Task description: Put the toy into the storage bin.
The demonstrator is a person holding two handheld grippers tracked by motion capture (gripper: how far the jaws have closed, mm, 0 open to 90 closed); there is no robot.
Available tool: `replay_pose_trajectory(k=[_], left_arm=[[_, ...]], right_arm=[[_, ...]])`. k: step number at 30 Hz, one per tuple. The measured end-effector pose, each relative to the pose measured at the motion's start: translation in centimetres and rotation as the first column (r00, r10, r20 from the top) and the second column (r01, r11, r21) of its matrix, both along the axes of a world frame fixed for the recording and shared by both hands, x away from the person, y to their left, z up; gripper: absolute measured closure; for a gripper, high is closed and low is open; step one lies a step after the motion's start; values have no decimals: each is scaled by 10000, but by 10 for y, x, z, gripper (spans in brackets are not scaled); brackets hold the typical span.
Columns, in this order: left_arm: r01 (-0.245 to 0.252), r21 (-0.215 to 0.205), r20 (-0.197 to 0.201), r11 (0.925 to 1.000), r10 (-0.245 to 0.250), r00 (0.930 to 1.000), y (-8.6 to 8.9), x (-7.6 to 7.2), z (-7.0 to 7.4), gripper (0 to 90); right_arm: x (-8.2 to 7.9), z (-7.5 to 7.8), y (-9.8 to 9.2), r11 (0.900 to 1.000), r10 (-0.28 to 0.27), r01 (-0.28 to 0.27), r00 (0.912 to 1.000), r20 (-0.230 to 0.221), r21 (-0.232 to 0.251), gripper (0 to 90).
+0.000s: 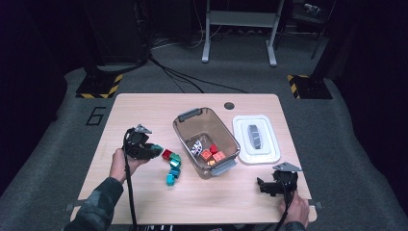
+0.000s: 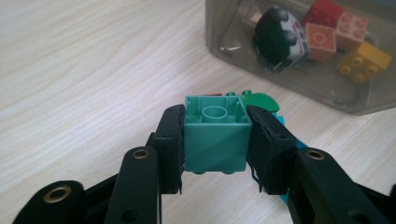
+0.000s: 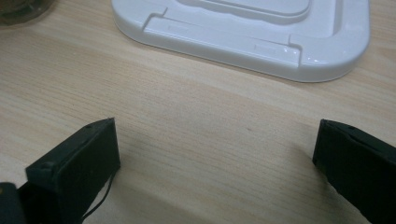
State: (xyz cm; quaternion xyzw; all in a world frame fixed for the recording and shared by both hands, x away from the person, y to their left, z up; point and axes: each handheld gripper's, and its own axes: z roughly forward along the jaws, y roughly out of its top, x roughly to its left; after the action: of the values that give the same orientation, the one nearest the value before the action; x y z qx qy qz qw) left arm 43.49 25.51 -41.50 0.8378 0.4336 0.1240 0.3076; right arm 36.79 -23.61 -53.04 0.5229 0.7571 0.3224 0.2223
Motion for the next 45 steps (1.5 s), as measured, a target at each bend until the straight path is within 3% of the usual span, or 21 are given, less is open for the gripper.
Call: replay_pose_trajectory(k=[10,25,35,45], left_arm=[[399,138,411,9991,-404,9983,-11,6,32,591],[941,119,890,9955,-948,9915,-38,16,65,591],[1465,138,1054,9891,-1471,9835,-66,22,77,591],[1973,124,910,9803,-1976,9760,-94,23,76,590]], right_arm=[[0,0,0,10000,-4,4,10000,1,-1,0],[0,0,0,10000,-1,1,10000,1,-1,0],[0,0,0,10000,0,0,10000,-4,3,0],[0,0,0,10000,-8,8,10000,1,6,0]])
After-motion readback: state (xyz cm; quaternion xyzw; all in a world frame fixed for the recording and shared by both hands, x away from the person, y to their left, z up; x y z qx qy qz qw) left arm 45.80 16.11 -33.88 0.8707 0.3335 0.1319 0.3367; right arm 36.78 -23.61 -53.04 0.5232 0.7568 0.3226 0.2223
